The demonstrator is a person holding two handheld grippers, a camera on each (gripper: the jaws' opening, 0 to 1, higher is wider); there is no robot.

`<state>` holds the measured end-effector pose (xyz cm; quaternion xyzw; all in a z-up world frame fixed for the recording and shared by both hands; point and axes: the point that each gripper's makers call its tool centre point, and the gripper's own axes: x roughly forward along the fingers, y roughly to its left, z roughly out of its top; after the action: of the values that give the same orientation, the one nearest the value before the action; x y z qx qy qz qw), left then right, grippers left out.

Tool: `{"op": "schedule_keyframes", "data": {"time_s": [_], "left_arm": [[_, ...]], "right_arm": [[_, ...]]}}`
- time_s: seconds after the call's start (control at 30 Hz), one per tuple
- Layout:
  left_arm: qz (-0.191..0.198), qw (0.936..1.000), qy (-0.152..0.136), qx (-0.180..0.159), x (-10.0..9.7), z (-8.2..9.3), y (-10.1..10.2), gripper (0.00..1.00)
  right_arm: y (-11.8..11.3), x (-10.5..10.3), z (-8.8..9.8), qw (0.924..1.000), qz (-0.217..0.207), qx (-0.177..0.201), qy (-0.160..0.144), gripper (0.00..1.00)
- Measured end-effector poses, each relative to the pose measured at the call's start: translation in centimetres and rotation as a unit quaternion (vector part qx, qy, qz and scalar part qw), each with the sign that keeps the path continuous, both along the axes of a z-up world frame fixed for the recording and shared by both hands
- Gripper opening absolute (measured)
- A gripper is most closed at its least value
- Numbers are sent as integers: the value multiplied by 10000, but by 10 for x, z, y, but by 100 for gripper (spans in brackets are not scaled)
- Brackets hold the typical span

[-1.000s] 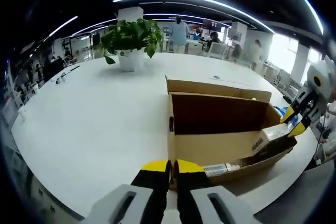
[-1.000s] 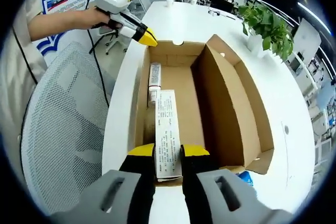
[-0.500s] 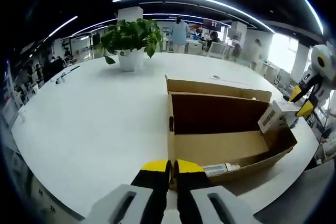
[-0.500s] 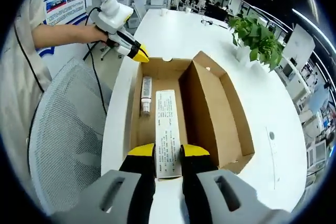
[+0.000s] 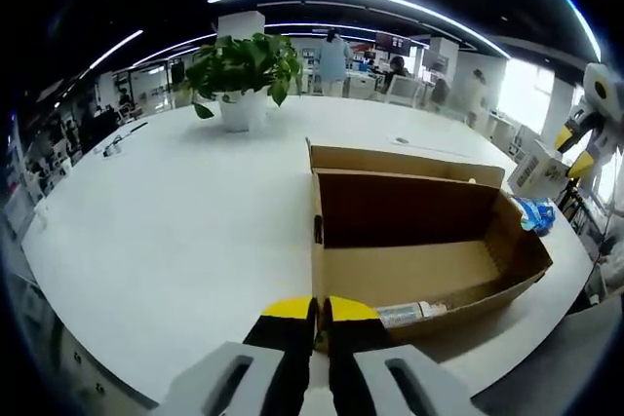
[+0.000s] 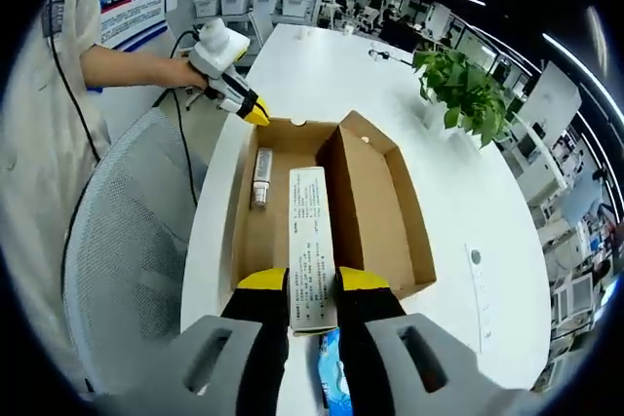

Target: Operate the shoe box by opening the lid, removing the specified soft item, and placing it in the target area until the item is outside and the box remains undamaged.

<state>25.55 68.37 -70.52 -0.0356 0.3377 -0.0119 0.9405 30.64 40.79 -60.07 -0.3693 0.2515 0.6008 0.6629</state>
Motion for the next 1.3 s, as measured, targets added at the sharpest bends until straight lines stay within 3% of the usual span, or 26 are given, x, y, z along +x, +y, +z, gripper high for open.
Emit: {"op": "schedule_keyframes", "data": {"time_s": [0.67,0.93,1.3], "left_arm": [[-5,10000,64,7,0,0,0,3],[1,9999,109,-2,0,-1,0,3],[18,9999,129,-1,0,-1,-1,3]], "right_arm": [[-80,42,31,9990,-292,-88,-335,15],[-113,58,31,9980,-445,-199,-394,15],[-159,86,15,9953,-801,-412,-348,15]]}}
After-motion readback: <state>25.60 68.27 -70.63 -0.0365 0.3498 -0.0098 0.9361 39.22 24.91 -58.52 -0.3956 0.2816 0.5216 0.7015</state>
